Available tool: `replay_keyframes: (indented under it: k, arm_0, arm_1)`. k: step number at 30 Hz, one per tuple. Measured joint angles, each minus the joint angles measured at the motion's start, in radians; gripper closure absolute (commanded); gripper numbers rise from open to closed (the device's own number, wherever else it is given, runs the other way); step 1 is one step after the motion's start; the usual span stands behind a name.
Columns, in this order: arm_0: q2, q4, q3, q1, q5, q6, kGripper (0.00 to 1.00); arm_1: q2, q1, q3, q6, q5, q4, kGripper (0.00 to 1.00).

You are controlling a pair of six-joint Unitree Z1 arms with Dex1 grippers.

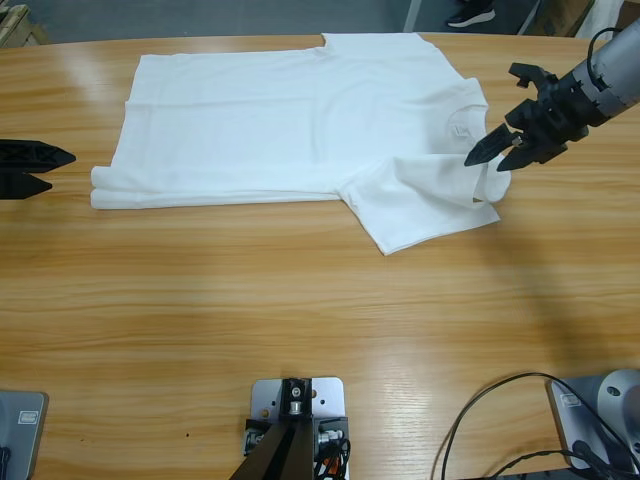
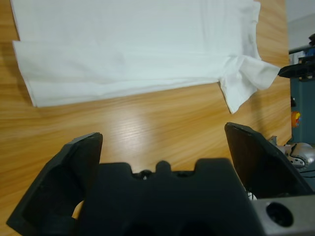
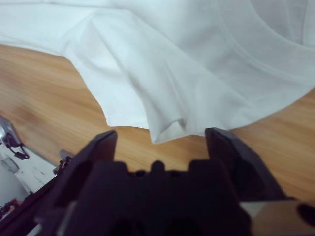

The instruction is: Fold clothes

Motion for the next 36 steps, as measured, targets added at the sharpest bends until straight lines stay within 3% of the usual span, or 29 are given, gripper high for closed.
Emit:
replay_keyframes:
  k: [9, 12, 13, 20, 36]
  arm_0:
    - [-0.013, 0.007, -0.002, 0.0, 0.0, 0.0, 0.032]
    - [-0.015, 0.007, -0.002, 0.0, 0.0, 0.008, 0.032]
    - [-0.015, 0.007, -0.002, 0.0, 0.0, 0.013, 0.032]
    - [-0.014, 0.007, -0.004, -0.01, 0.0, 0.031, 0.032]
    - [-0.015, 0.014, -0.004, -0.014, 0.0, 0.031, 0.032]
  arm_1:
    - [-0.128, 0.023, 0.073, 0.015, 0.014, 0.035, 0.056]
    - [-0.138, 0.044, 0.083, 0.017, 0.048, 0.043, 0.303]
    - [-0.139, 0.052, 0.084, 0.017, 0.062, 0.045, 0.322]
    - [-0.141, 0.135, 0.086, 0.032, 0.093, 0.048, 0.317]
    - [-0.082, 0.141, 0.1, 0.012, 0.083, 0.025, 0.317]
